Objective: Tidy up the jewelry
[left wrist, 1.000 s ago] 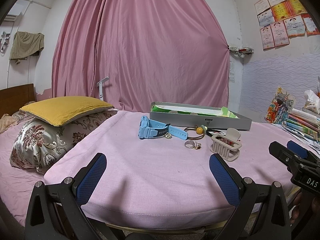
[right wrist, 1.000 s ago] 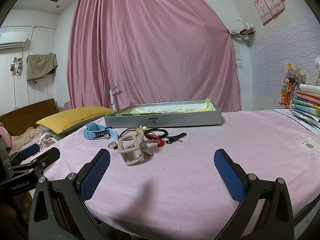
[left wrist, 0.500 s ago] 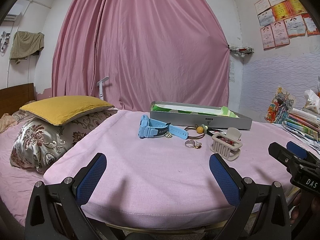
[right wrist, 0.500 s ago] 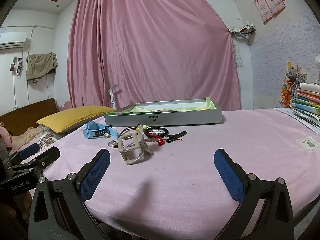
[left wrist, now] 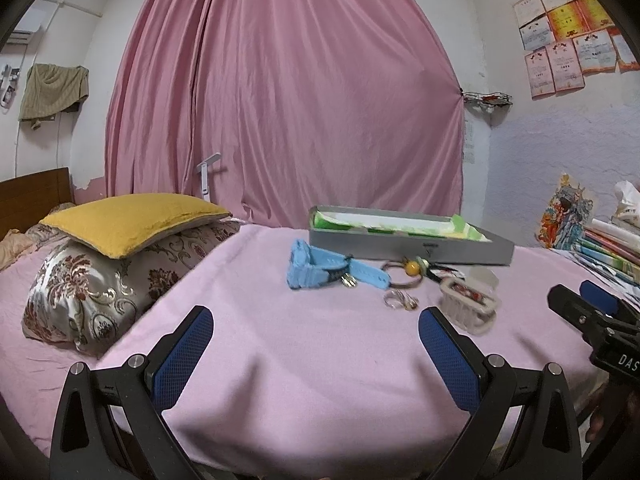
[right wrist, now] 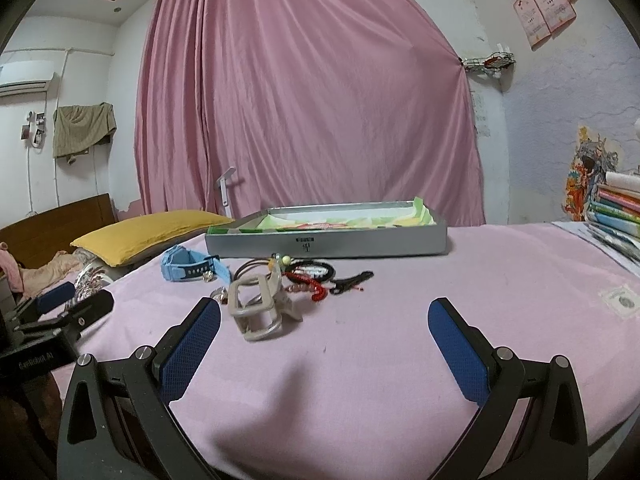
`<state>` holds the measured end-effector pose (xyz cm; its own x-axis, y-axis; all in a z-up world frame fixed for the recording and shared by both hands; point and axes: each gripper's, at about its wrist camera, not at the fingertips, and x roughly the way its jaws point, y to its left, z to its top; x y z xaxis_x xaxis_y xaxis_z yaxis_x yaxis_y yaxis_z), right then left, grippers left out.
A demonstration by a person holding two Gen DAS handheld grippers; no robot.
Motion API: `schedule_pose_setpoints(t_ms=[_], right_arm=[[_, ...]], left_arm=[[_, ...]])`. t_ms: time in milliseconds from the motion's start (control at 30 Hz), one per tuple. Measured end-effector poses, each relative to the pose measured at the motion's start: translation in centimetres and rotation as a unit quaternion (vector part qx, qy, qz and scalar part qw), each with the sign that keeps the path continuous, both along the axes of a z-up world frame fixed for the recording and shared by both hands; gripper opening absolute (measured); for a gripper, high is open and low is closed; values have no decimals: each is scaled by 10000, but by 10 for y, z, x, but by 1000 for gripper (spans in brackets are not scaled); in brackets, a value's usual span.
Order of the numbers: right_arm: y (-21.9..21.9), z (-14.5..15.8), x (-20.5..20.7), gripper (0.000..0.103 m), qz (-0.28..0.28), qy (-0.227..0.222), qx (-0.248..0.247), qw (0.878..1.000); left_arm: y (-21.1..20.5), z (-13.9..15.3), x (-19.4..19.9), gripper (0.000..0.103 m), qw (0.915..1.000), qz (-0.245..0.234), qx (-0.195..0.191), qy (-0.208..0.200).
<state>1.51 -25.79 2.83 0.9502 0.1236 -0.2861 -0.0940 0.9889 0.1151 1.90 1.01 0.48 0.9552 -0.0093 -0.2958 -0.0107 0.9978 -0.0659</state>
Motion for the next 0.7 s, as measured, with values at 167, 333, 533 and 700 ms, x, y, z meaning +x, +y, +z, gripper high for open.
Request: schedule_pose_setpoints(t_ms=[167,333,533,700], right_arm=[[2,16,17,102,126,128,23,9998],[12,27,40,102,308,397,94,9987],[25,33,65,102,449,663,187,9966],[43,26,82,97,768,1077,117,9911]], left_arm=[[17,17,27,103,9996,-47,-213,150],[30,24,61,103,9969,-191,-528,557],[38,21,102,103,9907,-339,-761,1073],[41,14,131,87,9814,-420,-890,1646]])
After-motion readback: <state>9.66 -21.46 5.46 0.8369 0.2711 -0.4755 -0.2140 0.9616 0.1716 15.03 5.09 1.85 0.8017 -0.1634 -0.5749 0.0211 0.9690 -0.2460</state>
